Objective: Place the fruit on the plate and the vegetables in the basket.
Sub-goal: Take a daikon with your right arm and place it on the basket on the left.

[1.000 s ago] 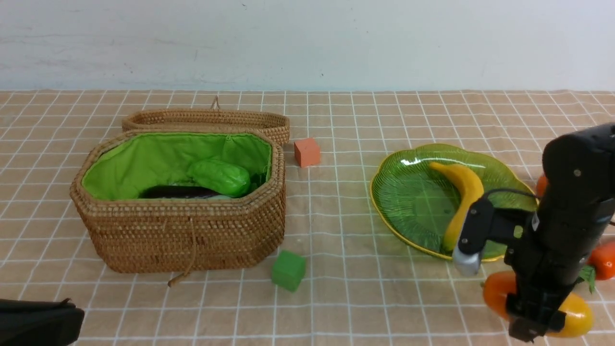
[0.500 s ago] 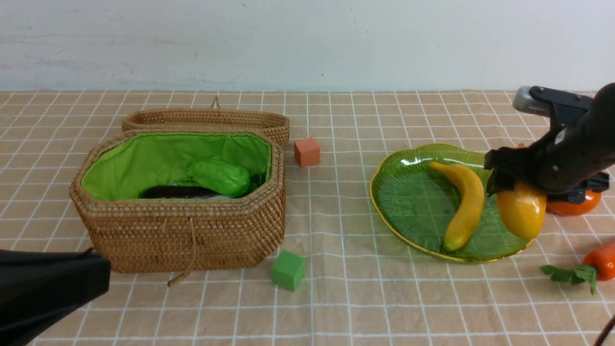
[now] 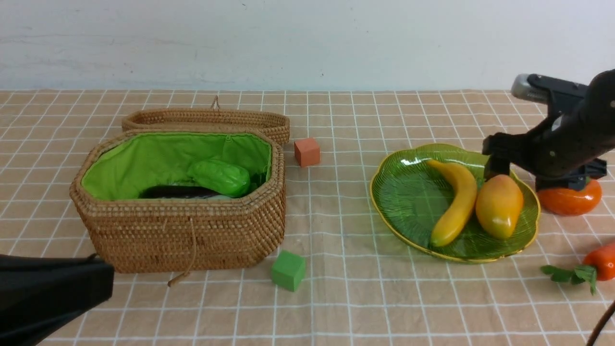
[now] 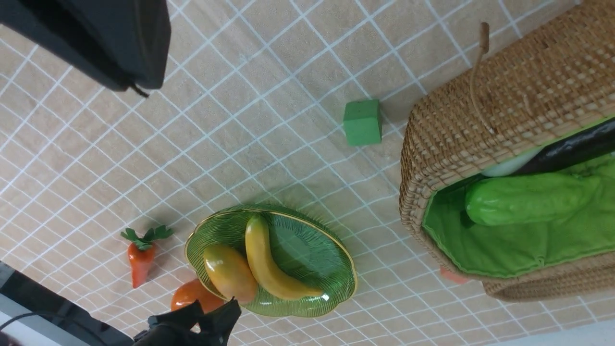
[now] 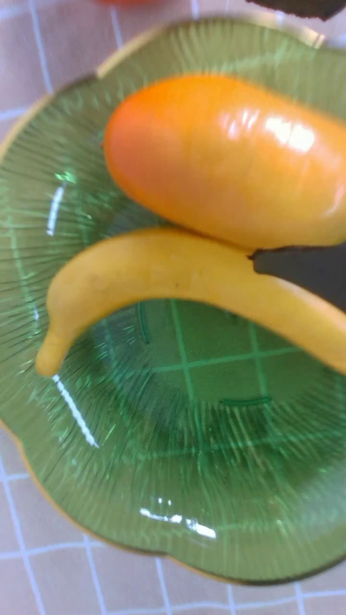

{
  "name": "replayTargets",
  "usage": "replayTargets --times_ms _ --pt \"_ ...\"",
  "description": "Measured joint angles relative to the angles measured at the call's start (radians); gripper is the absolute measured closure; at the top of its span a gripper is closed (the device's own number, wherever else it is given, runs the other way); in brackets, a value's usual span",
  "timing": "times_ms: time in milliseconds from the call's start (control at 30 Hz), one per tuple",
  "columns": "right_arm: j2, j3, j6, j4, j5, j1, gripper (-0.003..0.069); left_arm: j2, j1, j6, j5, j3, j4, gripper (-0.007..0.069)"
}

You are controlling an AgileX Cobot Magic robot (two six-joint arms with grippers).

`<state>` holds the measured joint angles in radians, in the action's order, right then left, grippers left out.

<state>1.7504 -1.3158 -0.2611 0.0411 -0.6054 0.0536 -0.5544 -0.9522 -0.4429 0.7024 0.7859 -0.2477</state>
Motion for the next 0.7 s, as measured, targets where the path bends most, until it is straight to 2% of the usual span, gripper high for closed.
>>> replayTargets --times_ms 67,167,267,367,500,700 --pt "-0.043 -0.003 -0.015 -0.041 -0.069 -0.037 0.008 0.0 0.0 0.0 -0.01 0.0 -0.001 0.0638" --pt "-0.065 -0.005 -0.068 -0.074 -0.211 -0.146 0.0126 0.0 0.0 0.002 -0.05 0.0 -0.002 0.0638" --pt "-0.041 0.006 -0.094 -0.079 -0.298 -0.252 0.0139 0.0 0.0 0.017 -0.097 0.0 -0.006 0.0638" --pt "0.007 0.012 -0.101 -0.041 -0.306 -0.329 0.0125 0.0 0.0 0.027 -0.129 0.0 -0.01 0.0638" --pt "0.083 0.013 -0.104 0.041 -0.292 -0.362 0.0096 0.0 0.0 0.028 -0.147 0.0 -0.022 0.0638" --pt "0.188 0.013 -0.102 0.086 -0.272 -0.354 0.0091 0.0 0.0 0.028 -0.153 0.0 -0.029 0.0638"
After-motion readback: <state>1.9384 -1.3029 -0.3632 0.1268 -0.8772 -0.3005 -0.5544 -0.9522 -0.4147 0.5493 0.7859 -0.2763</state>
